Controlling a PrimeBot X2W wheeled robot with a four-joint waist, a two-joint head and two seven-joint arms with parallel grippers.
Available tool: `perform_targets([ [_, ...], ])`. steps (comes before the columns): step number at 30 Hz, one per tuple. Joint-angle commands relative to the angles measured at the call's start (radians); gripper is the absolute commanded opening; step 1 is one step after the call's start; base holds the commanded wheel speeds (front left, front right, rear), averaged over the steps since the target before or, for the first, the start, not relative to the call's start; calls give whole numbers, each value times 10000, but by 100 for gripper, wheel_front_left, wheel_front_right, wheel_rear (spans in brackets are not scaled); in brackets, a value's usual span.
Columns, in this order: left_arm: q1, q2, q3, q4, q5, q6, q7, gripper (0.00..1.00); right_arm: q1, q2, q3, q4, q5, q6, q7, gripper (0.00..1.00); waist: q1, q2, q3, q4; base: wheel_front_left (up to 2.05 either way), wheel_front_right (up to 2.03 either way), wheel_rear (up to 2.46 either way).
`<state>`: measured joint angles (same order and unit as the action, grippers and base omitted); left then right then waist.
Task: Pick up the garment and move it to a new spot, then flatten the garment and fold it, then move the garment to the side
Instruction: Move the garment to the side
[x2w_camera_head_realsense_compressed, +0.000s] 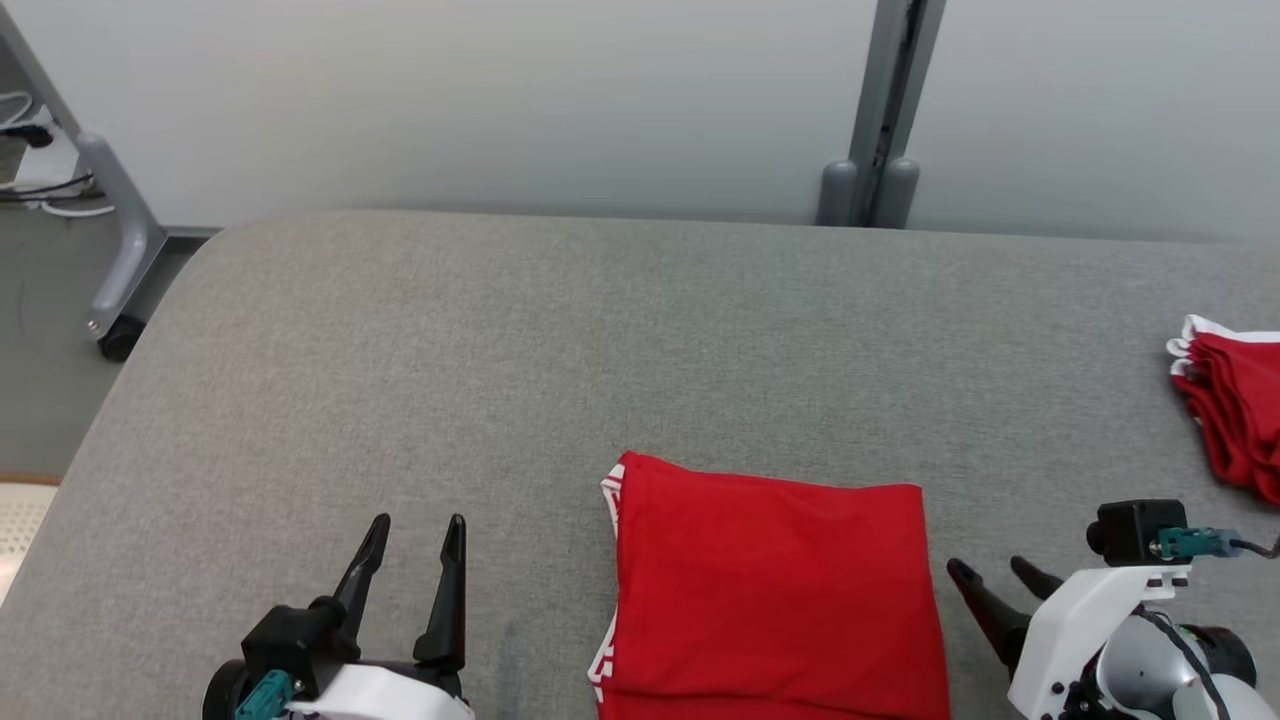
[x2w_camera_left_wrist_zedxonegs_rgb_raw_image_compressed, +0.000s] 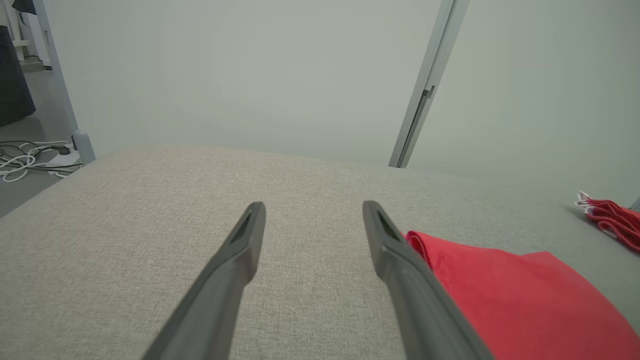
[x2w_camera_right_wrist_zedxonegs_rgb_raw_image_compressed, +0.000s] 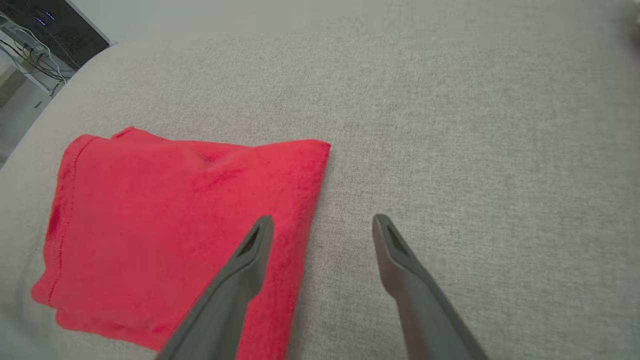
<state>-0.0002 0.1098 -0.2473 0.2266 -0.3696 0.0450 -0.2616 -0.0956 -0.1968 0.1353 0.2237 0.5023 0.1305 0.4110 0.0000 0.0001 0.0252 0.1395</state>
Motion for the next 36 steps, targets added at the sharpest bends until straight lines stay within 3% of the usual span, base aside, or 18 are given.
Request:
perform_targets([
  [1,-173,9,59,2,60,-14,-45,100,-125,-67,1,95,136,5,89,100,0,-1,154,147,0,0,0],
  [19,-488,-280,477,160,496,-335,-45,100,-1158,-248,1246,2376,1400,4,21,100,0,-1,814,964,0,0,0],
  [20,-486,-286,501,162,510,-344,-45,100,-1217,-241,1305,2437,1447,4,-16,77,0,-1,817,952,0,0,0],
  [21,-494,-300,517,166,514,-339,-45,100,-1269,-242,1385,2475,1508,4,-39,47,0,-1,822,937,0,0,0],
  [23,-521,-321,546,169,545,-353,-45,100,-1373,-285,1585,2501,1590,4,-165,25,0,-1,833,895,0,0,0],
  [24,-526,-328,566,167,550,-348,-45,100,-1452,-326,1644,2501,1619,4,-258,0,0,-1,838,859,0,0,0],
  [30,-501,-362,648,167,624,-415,-45,100,-1803,-729,1907,2522,1782,1,-579,0,0,-1,851,527,0,0,0],
  [36,-499,-410,630,111,744,-509,-45,100,-2202,-1281,1966,2439,1889,2,-806,0,0,-1,878,-311,0,0,0],
])
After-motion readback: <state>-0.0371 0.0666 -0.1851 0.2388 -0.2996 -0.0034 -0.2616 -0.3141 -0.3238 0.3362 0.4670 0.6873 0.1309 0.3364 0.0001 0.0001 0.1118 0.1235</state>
